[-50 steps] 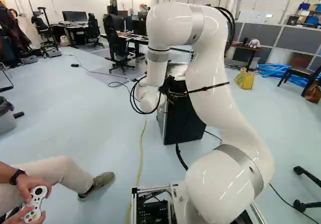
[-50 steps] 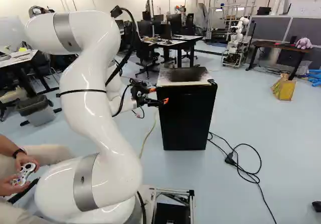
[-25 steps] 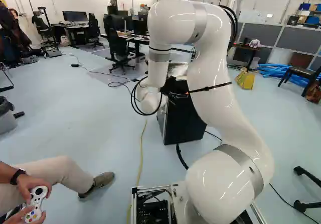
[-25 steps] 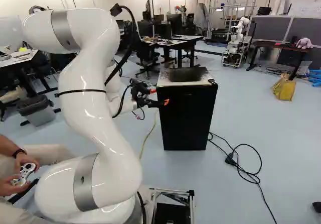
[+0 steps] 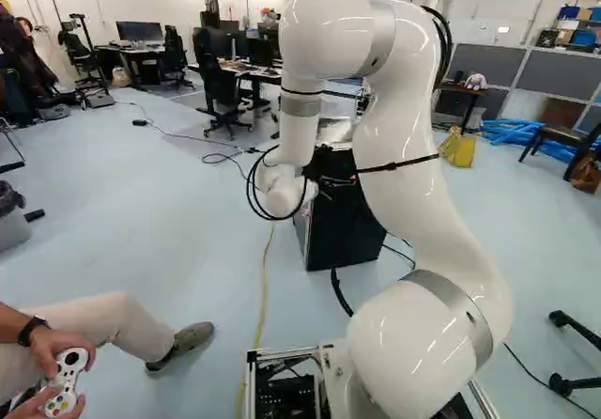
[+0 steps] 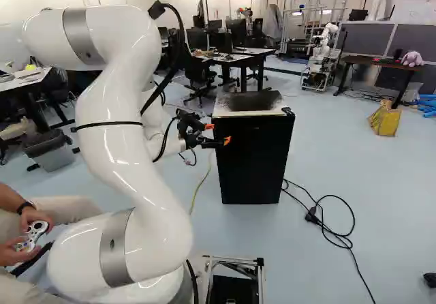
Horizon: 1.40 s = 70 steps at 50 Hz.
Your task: Grab a drink from the fridge
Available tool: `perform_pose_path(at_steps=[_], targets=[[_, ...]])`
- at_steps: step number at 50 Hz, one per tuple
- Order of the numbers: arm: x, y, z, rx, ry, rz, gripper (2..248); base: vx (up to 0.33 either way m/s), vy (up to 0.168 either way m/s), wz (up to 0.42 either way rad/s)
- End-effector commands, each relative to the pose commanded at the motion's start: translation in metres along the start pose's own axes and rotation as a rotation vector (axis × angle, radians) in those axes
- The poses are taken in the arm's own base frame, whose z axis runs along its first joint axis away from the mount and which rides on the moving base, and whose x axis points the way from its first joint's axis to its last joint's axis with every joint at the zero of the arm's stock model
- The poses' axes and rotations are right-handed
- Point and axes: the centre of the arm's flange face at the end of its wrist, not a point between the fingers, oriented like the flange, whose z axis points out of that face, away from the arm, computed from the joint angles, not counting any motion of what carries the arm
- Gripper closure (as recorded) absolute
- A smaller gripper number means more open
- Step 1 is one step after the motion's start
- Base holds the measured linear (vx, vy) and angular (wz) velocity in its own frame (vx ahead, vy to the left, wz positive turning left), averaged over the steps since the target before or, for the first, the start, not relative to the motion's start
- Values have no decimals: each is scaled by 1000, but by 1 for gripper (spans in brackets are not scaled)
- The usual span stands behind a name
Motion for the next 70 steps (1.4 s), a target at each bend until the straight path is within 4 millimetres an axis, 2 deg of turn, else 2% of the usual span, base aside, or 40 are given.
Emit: perform_pose_path(at_steps=[16,33,50,70], targets=[[-1,7,-12,14,-8,-17,3,0,0,0],[-3,5,-24,41,-12,-28,3,0,0,0],[-6,-5,-33,69,-12,-30,3,0,0,0],[-8,-22,-32,87,-6,-17,3,0,0,0]])
